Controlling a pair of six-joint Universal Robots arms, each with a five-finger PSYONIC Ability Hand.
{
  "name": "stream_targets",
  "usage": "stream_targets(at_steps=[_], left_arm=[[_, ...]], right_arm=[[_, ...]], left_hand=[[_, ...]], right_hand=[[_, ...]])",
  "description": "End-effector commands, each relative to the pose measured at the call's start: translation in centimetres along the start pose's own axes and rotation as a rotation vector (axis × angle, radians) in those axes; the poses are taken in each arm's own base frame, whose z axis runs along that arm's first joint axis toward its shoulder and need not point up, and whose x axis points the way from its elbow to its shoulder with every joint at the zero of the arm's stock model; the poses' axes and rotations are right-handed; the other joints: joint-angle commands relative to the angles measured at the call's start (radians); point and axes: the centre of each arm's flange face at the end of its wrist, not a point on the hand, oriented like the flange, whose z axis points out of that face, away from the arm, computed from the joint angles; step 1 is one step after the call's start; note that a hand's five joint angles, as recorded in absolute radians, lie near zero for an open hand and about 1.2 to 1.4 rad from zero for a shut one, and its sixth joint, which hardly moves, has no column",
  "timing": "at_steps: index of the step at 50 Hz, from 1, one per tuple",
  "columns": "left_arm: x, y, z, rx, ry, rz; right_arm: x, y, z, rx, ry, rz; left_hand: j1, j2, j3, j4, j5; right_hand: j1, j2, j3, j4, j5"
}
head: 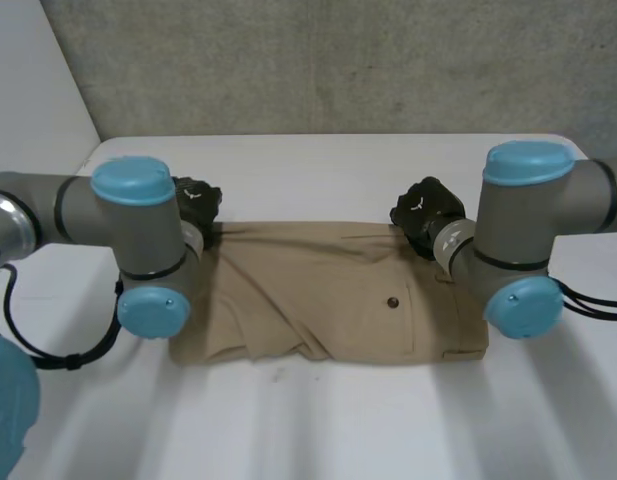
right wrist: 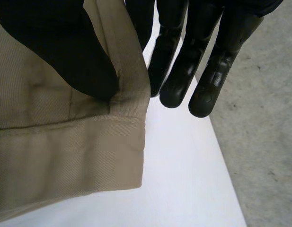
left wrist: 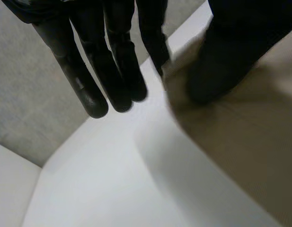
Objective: Fold the shorts.
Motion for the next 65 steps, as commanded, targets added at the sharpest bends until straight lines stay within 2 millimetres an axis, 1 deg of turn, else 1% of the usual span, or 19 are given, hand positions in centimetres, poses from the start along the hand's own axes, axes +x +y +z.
stream_targets(at_steps=[1, 2, 3, 6, 7, 11, 13, 14, 16, 18, 20, 22, 28, 31, 36, 43, 48, 62, 65], left_arm=[[1.4, 0.0, 0.1, 0.070, 0.003, 0.022], [1.6, -0.1, -0.1, 0.075, 0.007, 0.021], [1.9, -0.5, -0.5, 0.087, 0.012, 0.017], [2.1, -1.2, -1.3, 0.095, 0.016, 0.016], [2.1, -1.4, -1.9, 0.093, 0.022, 0.018], [1.2, -1.9, -3.9, 0.083, 0.029, 0.019], [0.9, -1.9, -4.8, 0.075, 0.035, 0.020], [0.7, -1.8, -5.8, 0.066, 0.043, 0.024], [0.6, -1.6, -6.7, 0.055, 0.051, 0.026], [0.2, -1.3, -8.2, 0.042, 0.061, 0.025], [-0.1, -1.2, -9.1, 0.034, 0.067, 0.014], [-0.4, -1.0, -10.4, 0.023, 0.074, -0.021], [-0.9, -0.5, -12.6, 0.004, 0.086, -0.146], [-1.0, -0.3, -12.9, -0.003, 0.088, -0.179], [-0.8, 0.9, -13.3, -0.046, 0.097, -0.208], [-0.9, 1.2, -13.1, -0.057, 0.093, -0.210], [-0.9, 1.2, -13.1, -0.057, 0.093, -0.212], [-0.9, 1.3, -13.1, -0.059, 0.090, -0.212], [-0.9, 1.3, -13.1, -0.058, 0.091, -0.214]], right_arm=[[0.4, -0.8, 0.7, 0.058, 0.085, 0.025], [0.8, -1.1, 0.4, 0.067, 0.097, 0.043], [2.1, -1.8, -0.2, 0.094, 0.131, 0.098], [3.5, -2.8, -1.7, 0.130, 0.158, 0.199], [4.1, -3.4, -2.8, 0.153, 0.162, 0.264], [5.3, -4.0, -5.7, 0.172, 0.161, 0.405], [5.4, -3.7, -6.1, 0.163, 0.159, 0.424], [5.3, -2.4, -7.3, 0.124, 0.143, 0.477], [5.1, -1.9, -7.7, 0.107, 0.132, 0.492], [4.2, -0.2, -9.4, 0.041, 0.077, 0.523], [4.0, 0.1, -9.9, 0.025, 0.062, 0.531], [3.0, 1.7, -11.5, -0.046, 0.005, 0.564], [0.2, 4.9, -13.0, -0.138, -0.085, 0.618], [-0.1, 5.2, -13.1, -0.143, -0.092, 0.624], [-0.7, 7.0, -13.1, -0.142, -0.091, 0.652], [-0.8, 7.2, -12.8, -0.125, -0.094, 0.654], [-1.0, 7.7, -12.2, -0.120, -0.091, 0.653], [-1.5, 8.4, -10.9, -0.137, -0.107, 0.649], [-1.5, 8.7, -10.4, -0.141, -0.106, 0.645]], left_hand=[[-0.734, -0.792, -0.790, -0.791, -0.781], [-0.734, -0.792, -0.790, -0.791, -0.781], [-0.734, -0.792, -0.790, -0.791, -0.781], [-0.734, -0.792, -0.790, -0.791, -0.781], [-0.734, -0.792, -0.790, -0.791, -0.781], [-0.734, -0.792, -0.790, -0.791, -0.781], [-0.734, -0.792, -0.790, -0.791, -0.781], [-0.734, -0.792, -0.790, -0.791, -0.781], [-0.734, -0.792, -0.790, -0.791, -0.781], [-0.734, -0.792, -0.790, -0.791, -0.781], [-0.734, -0.792, -0.790, -0.791, -0.781], [-0.734, -0.792, -0.790, -0.791, -0.781], [-0.724, -0.782, -0.780, -0.781, -0.771], [-0.718, -0.776, -0.774, -0.775, -0.765], [-0.709, -0.767, -0.765, -0.767, -0.756], [-0.712, -0.770, -0.768, -0.770, -0.759], [-0.715, -0.773, -0.771, -0.772, -0.762], [-0.718, -0.776, -0.774, -0.775, -0.765], [-0.718, -0.776, -0.774, -0.775, -0.765]], right_hand=[[-0.748, -0.931, -0.947, -0.942, -0.924], [-0.748, -0.931, -0.947, -0.942, -0.924], [-0.748, -0.931, -0.947, -0.942, -0.924], [-0.748, -0.931, -0.947, -0.942, -0.924], [-0.748, -0.931, -0.947, -0.942, -0.924], [-0.748, -0.931, -0.947, -0.942, -0.924], [-0.748, -0.931, -0.947, -0.942, -0.924], [-0.748, -0.931, -0.947, -0.942, -0.924], [-0.748, -0.931, -0.947, -0.942, -0.924], [-0.748, -0.931, -0.947, -0.942, -0.924], [-0.748, -0.931, -0.947, -0.942, -0.924], [-0.565, -0.748, -0.764, -0.759, -0.742], [-0.263, -0.446, -0.462, -0.457, -0.439], [-0.229, -0.413, -0.429, -0.424, -0.406], [-0.197, -0.380, -0.396, -0.392, -0.374], [-0.224, -0.407, -0.423, -0.418, -0.400], [-0.361, -0.544, -0.560, -0.556, -0.538], [-0.315, -0.498, -0.514, -0.509, -0.491], [-0.209, -0.392, -0.409, -0.404, -0.386]])
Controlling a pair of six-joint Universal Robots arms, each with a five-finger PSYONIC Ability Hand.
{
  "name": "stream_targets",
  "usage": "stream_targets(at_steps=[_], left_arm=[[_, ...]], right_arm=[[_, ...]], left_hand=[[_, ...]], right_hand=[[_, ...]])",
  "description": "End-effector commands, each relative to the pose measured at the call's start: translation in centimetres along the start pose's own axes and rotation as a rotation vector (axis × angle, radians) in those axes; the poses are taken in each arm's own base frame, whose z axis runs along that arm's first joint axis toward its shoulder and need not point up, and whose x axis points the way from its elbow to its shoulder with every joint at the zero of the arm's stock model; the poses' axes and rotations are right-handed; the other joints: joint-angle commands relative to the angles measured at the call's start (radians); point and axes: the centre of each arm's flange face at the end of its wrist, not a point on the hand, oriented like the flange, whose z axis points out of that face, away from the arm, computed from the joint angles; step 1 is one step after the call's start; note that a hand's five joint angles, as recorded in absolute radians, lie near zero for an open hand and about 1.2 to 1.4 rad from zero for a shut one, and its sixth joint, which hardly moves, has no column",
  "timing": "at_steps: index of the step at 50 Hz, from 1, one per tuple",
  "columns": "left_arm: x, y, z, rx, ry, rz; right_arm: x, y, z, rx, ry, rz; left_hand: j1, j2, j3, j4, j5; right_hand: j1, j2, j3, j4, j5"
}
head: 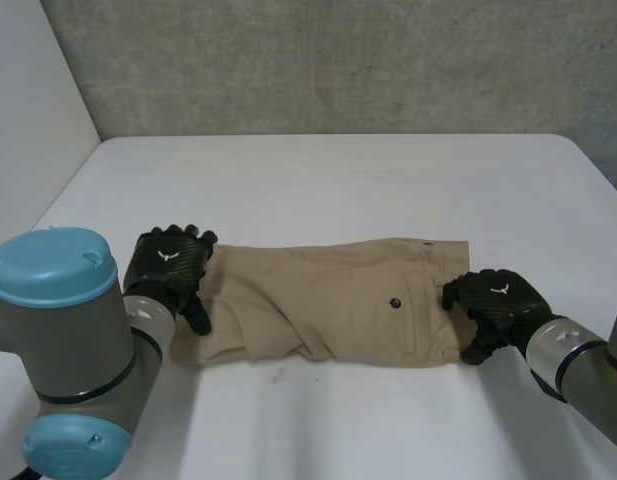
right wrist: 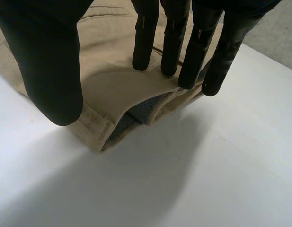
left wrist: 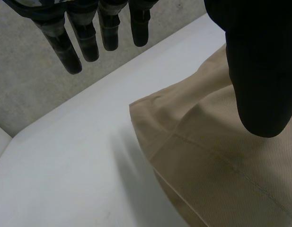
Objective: Fold the shorts.
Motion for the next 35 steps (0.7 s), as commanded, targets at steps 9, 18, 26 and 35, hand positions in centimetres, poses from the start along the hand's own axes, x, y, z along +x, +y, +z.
stream_targets(at_steps=[9, 18, 26, 35], left_arm=[[0.0, 0.4, -0.3, -0.011, 0.003, 0.001], [-0.8, 0.0, -0.8, -0.007, -0.018, -0.005], [-2.2, -0.3, -1.3, -0.001, -0.054, -0.019], [-2.4, -0.1, -1.8, -0.005, -0.059, -0.021]], right_arm=[[1.0, -0.3, 1.2, 0.014, 0.027, -0.013], [7.8, -0.6, 0.4, -0.005, 0.207, 0.001], [8.2, -4.5, -1.4, 0.006, 0.213, -0.153], [0.7, -10.8, -2.0, 0.189, 0.023, -0.258]], left_hand=[[-0.014, -0.015, -0.023, -0.018, -0.036], [-0.017, -0.018, -0.026, -0.021, -0.039], [-0.017, -0.018, -0.026, -0.021, -0.039], [-0.020, -0.021, -0.029, -0.024, -0.041]], right_hand=[[0.933, 0.860, 0.870, 0.868, 0.864], [0.933, 0.860, 0.870, 0.868, 0.864], [0.933, 0.860, 0.870, 0.868, 0.864], [0.933, 0.860, 0.870, 0.868, 0.864]])
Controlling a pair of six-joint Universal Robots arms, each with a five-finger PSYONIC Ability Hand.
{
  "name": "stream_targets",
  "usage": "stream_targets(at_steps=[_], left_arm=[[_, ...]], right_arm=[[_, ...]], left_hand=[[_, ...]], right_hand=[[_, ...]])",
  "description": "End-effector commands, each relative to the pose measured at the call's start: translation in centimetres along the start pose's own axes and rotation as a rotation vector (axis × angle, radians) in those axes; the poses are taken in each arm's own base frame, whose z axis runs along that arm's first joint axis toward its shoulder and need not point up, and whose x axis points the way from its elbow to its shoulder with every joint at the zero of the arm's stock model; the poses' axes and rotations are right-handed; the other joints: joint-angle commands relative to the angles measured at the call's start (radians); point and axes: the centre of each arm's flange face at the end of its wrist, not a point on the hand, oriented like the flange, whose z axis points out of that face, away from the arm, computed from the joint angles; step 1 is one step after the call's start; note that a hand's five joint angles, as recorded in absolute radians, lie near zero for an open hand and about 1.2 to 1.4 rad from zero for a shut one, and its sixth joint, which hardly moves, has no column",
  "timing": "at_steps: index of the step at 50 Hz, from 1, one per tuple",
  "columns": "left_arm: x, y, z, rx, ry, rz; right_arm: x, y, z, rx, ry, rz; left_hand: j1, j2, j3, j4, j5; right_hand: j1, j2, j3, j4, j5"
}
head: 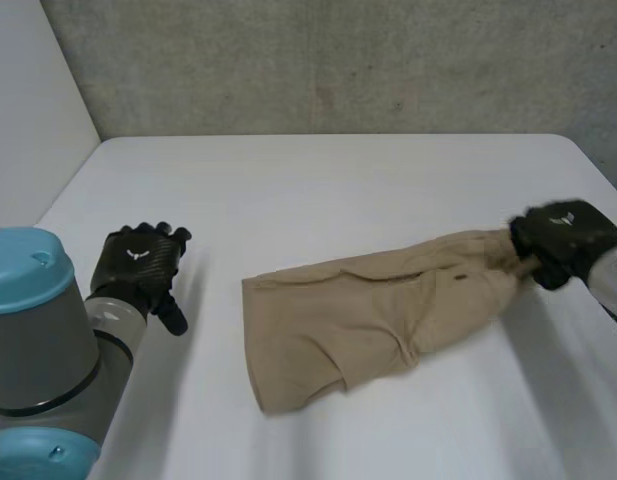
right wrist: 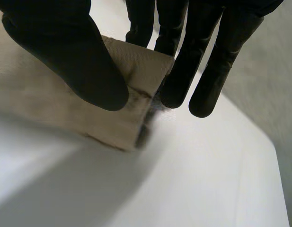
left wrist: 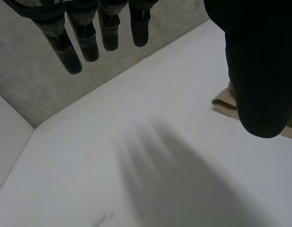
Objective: Fold the shorts.
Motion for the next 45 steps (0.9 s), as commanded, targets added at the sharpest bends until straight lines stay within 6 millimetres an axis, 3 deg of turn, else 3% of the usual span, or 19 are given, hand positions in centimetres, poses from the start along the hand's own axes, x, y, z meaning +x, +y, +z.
stream_targets(at_steps=[1, 2, 5, 6, 8, 14, 18, 20, 21, 22, 24, 25, 26, 28, 34, 35, 38, 41, 45], left_arm=[[-0.1, 0.2, -0.5, -0.004, -0.001, -0.001], [-0.2, 0.2, -0.6, -0.004, -0.001, -0.001], [-0.2, 0.3, -0.9, -0.007, -0.002, -0.002], [-0.2, 0.3, -1.0, -0.007, -0.002, -0.002], [-0.3, 0.2, -1.2, -0.001, -0.003, -0.003], [-0.6, -0.1, -1.8, 0.011, -0.009, -0.007], [-0.7, -0.4, -2.0, 0.021, -0.011, -0.009], [-0.8, -0.5, -2.1, 0.027, -0.014, -0.011], [-0.8, -0.6, -2.1, 0.028, -0.014, -0.011], [-0.9, -0.9, -2.1, 0.041, -0.017, -0.014], [-1.0, -1.4, -2.1, 0.056, -0.021, -0.018], [-1.1, -1.6, -2.1, 0.064, -0.024, -0.020], [-1.3, -2.1, -2.0, 0.082, -0.032, -0.025], [-1.5, -2.8, -1.9, 0.103, -0.038, -0.031], [-1.2, -5.7, -1.7, 0.200, -0.036, -0.053], [-1.0, -6.1, -1.8, 0.216, -0.028, -0.059], [0.3, -7.1, -2.3, 0.250, 0.018, -0.086], [2.5, -7.2, -2.4, 0.249, 0.086, -0.115], [5.1, -5.6, -2.5, 0.156, 0.159, -0.101]], right_arm=[[-6.2, -6.3, -1.7, 0.194, -0.170, -0.090], [-8.4, -7.6, -2.4, 0.250, -0.222, -0.119], [-12.0, -9.3, -3.8, 0.344, -0.306, -0.162], [-14.6, -9.8, -4.7, 0.388, -0.369, -0.186], [-16.9, -9.8, -5.4, 0.419, -0.427, -0.210], [-23.9, -6.7, -7.0, 0.397, -0.694, -0.273], [-25.2, -5.5, -7.3, 0.368, -0.772, -0.277], [-25.1, -5.8, -7.6, 0.370, -0.800, -0.263], [-25.1, -5.8, -7.6, 0.370, -0.800, -0.263], [-24.8, -6.5, -8.0, 0.393, -0.796, -0.245], [-24.2, -7.4, -8.2, 0.425, -0.770, -0.227], [-24.2, -7.4, -8.2, 0.425, -0.769, -0.227], [-22.4, -9.2, -8.6, 0.468, -0.722, -0.167], [-20.6, -10.1, -8.4, 0.474, -0.681, -0.096], [-14.5, -11.3, -7.3, 0.427, -0.553, 0.200], [-14.4, -11.3, -7.3, 0.427, -0.552, 0.201], [-11.6, -11.2, -6.3, 0.403, -0.465, 0.306], [-10.6, -10.7, -4.9, 0.371, -0.421, 0.326], [-11.0, -9.7, -2.6, 0.288, -0.432, 0.345]], left_hand=[[-0.020, -0.021, -0.029, -0.024, -0.041], [-0.020, -0.021, -0.029, -0.024, -0.041], [-0.020, -0.021, -0.029, -0.024, -0.041], [-0.020, -0.021, -0.029, -0.024, -0.041], [-0.020, -0.021, -0.029, -0.024, -0.041], [-0.020, -0.021, -0.029, -0.024, -0.041], [-0.020, -0.021, -0.029, -0.024, -0.041], [-0.020, -0.021, -0.029, -0.024, -0.041], [-0.020, -0.021, -0.029, -0.024, -0.041], [-0.020, -0.021, -0.029, -0.024, -0.041], [-0.020, -0.021, -0.029, -0.024, -0.041], [-0.020, -0.021, -0.029, -0.024, -0.041], [-0.020, -0.021, -0.029, -0.024, -0.041], [-0.020, -0.021, -0.029, -0.024, -0.041], [-0.017, -0.018, -0.026, -0.021, -0.039], [-0.017, -0.018, -0.026, -0.021, -0.039], [-0.011, -0.012, -0.020, -0.015, -0.033], [-0.008, -0.009, -0.017, -0.012, -0.030], [0.001, 0.000, -0.008, -0.003, -0.021]], right_hand=[[0.456, 0.227, 0.208, 0.206, 0.253], [0.456, 0.227, 0.208, 0.206, 0.253], [0.456, 0.227, 0.208, 0.206, 0.253], [0.456, 0.227, 0.208, 0.206, 0.253], [0.456, 0.227, 0.208, 0.206, 0.253], [0.456, 0.227, 0.208, 0.206, 0.253], [0.456, 0.227, 0.208, 0.206, 0.253], [0.102, -0.128, -0.147, -0.149, -0.102], [0.099, -0.131, -0.149, -0.151, -0.104], [-0.575, -0.805, -0.824, -0.825, -0.779], [-0.765, -0.995, -1.014, -1.016, -0.969], [-0.765, -0.995, -1.014, -1.016, -0.969], [-0.765, -0.995, -1.014, -1.016, -0.969], [-0.765, -0.995, -1.014, -1.016, -0.969], [-0.765, -0.995, -1.014, -1.016, -0.969], [-0.765, -0.995, -1.014, -1.016, -0.969], [-0.765, -0.995, -1.014, -1.016, -0.969], [-0.765, -0.995, -1.014, -1.016, -0.969], [-0.765, -0.995, -1.014, -1.016, -0.969]])
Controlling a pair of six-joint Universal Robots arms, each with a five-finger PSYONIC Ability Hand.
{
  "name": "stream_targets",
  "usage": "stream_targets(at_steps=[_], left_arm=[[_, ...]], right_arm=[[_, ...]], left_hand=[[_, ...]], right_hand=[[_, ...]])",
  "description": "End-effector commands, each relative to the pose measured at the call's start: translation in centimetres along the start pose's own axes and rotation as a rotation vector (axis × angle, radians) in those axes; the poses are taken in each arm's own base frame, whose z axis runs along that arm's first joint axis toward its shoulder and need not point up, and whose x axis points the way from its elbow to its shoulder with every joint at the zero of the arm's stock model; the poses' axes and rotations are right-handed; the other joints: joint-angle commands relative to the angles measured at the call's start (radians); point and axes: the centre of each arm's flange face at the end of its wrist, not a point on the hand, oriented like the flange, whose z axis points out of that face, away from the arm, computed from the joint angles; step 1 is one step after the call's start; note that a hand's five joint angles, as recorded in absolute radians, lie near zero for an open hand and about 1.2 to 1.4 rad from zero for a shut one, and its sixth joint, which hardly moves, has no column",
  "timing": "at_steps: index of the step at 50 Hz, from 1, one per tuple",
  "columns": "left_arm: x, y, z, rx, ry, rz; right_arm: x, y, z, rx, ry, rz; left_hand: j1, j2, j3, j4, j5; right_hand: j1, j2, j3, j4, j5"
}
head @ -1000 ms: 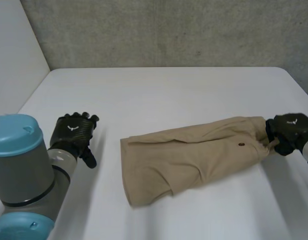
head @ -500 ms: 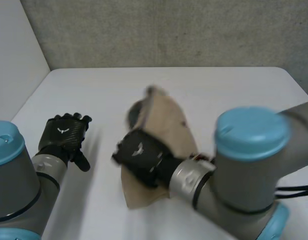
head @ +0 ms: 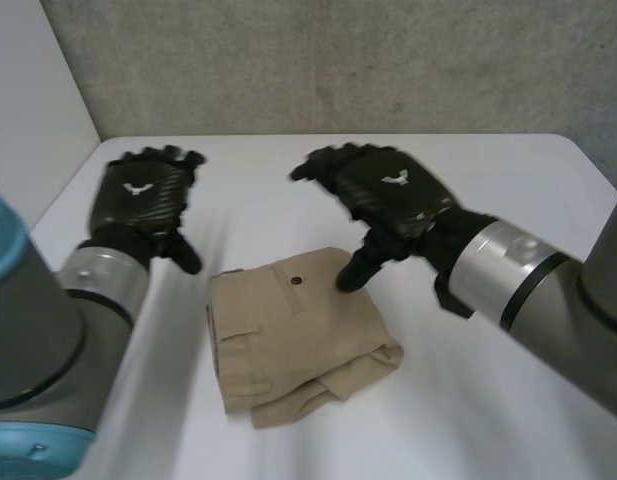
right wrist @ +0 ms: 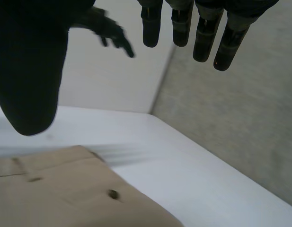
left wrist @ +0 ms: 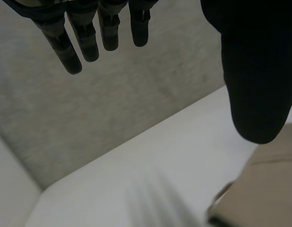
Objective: Fold the shorts.
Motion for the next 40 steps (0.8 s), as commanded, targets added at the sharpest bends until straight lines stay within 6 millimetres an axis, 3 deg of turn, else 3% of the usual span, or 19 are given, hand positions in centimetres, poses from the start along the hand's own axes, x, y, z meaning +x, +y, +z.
stream_targets(at_steps=[1, 11, 19, 24, 32, 40], left_arm=[[4.4, 1.8, -0.7, -0.102, 0.122, -0.024], [4.8, 7.2, -1.0, -0.343, 0.071, -0.054], [5.0, 9.7, -2.9, -0.453, 0.096, -0.016], [5.4, 9.7, -3.9, -0.454, 0.120, -0.003], [5.7, 9.3, -3.9, -0.437, 0.132, 0.003], [5.7, 9.7, -4.1, -0.451, 0.136, 0.008]], right_arm=[[2.8, 2.4, 2.1, -0.110, 0.064, 0.079], [3.8, 7.4, 5.2, -0.349, 0.059, 0.142], [4.5, 10.1, 5.1, -0.461, 0.125, 0.055], [4.1, 11.5, 3.7, -0.543, 0.117, -0.092], [3.3, 12.1, 2.3, -0.573, 0.081, -0.130], [3.1, 10.8, 2.3, -0.459, 0.109, -0.171]], left_hand=[[-0.002, -0.003, -0.011, -0.006, -0.024], [-0.008, -0.009, -0.017, -0.012, -0.030], [-0.014, -0.015, -0.023, -0.018, -0.036], [-0.014, -0.015, -0.023, -0.018, -0.036], [-0.014, -0.015, -0.023, -0.018, -0.036], [-0.014, -0.015, -0.023, -0.018, -0.036]], right_hand=[[-0.022, -0.042, -0.034, -0.055, -0.070], [-0.022, -0.042, -0.034, -0.055, -0.070], [-0.022, -0.042, -0.034, -0.055, -0.070], [-0.022, -0.042, -0.034, -0.055, -0.070], [-0.022, -0.042, -0.034, -0.055, -0.070], [-0.022, -0.042, -0.034, -0.055, -0.070]])
